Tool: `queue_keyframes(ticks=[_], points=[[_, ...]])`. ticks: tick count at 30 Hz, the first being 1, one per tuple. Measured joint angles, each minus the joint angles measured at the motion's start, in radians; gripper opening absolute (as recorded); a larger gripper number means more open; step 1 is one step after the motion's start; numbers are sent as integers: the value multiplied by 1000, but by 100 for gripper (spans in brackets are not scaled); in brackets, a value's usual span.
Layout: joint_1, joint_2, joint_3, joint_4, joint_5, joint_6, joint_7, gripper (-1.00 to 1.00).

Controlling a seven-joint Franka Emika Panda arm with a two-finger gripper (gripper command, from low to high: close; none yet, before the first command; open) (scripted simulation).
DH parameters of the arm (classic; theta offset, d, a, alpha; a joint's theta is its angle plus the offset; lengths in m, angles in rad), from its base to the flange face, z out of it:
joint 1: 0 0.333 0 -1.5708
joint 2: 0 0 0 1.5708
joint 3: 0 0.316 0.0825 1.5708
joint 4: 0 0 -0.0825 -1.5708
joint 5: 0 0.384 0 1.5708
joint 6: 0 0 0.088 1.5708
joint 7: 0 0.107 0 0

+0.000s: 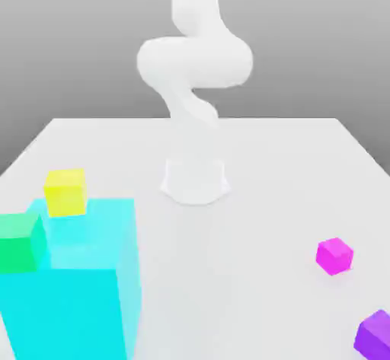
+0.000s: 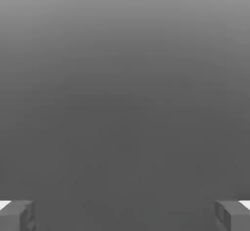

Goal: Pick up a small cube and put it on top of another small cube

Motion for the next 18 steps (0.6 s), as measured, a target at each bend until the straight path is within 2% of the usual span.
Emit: queue_keyframes(ticks=[18], points=[[83,659,208,58,-144,152,76,0]])
